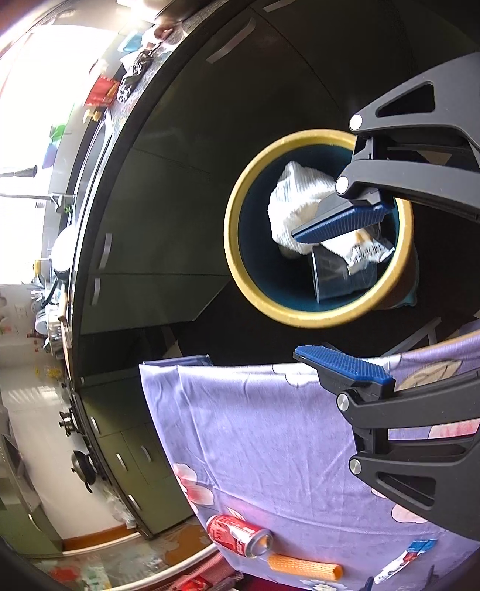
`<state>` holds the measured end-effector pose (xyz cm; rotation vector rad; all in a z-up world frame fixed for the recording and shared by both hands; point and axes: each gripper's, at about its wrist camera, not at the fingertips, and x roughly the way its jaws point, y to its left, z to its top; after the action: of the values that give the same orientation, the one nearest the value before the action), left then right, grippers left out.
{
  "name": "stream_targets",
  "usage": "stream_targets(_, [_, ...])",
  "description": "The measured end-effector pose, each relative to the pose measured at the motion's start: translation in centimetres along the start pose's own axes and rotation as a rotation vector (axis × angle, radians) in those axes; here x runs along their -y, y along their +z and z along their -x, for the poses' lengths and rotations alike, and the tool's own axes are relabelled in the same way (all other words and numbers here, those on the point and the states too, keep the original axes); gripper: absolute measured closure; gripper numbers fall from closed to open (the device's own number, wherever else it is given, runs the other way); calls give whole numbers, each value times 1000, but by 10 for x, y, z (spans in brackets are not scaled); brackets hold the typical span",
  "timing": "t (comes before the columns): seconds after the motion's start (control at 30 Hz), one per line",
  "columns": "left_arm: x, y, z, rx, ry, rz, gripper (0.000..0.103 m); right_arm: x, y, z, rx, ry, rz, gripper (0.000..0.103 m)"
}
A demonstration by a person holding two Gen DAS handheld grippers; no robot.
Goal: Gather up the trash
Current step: 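Grasp the white toothpaste tube with the left gripper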
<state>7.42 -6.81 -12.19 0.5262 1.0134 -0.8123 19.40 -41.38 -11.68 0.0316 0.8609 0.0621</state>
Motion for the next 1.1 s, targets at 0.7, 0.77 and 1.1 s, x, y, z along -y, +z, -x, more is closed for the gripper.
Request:
stream_targets(0.7, [-2, -21, -17, -74, -17, 27, 80, -4, -5, -3, -10, 43, 1, 45])
stream_targets(0.77, [-1, -22, -16, -67, -32, 69, 81, -3, -6, -2, -10, 48, -3, 45])
stream_targets(1.1, [-3, -14, -8, -44, -3, 173, 82, 6, -10, 8, 16, 61, -24, 45])
